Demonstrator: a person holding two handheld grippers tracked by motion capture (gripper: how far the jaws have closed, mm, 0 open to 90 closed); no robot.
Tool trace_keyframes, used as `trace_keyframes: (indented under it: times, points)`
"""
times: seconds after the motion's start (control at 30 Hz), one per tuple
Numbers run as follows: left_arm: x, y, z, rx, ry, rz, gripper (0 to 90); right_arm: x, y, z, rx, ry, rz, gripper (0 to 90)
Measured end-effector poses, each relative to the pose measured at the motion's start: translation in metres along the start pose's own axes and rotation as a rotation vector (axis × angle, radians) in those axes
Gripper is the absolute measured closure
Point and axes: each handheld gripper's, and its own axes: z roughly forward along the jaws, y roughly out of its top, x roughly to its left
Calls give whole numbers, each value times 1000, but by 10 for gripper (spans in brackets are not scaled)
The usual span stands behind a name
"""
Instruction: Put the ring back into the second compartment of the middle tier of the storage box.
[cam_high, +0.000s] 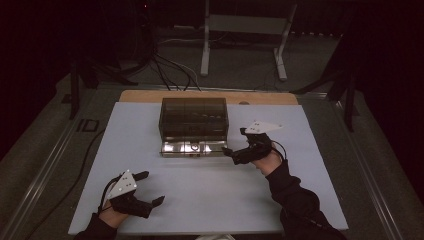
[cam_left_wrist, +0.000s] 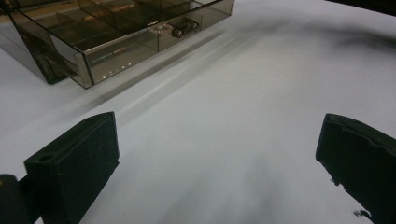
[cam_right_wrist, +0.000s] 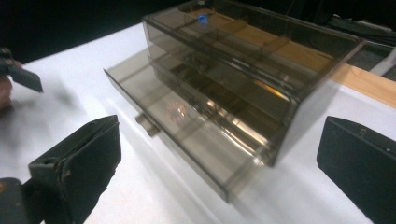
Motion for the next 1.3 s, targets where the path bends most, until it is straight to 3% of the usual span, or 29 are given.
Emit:
trace_keyframes:
  times: [0.23,0.7,0.87,1.3]
  points:
    - [0,0,0,3,3,2,8,-5,-22,-10,10,-28,4,0]
    - [0,0,1,3,2,3,8,-7,-64,-30,-1,-33,39,0]
    - [0,0,0,7,4,8,8,-7,-80,-44,-11,-45,42,0]
    - [0,0,0,8,5,7,8,-10,-112,-83,-12,-101,106,0]
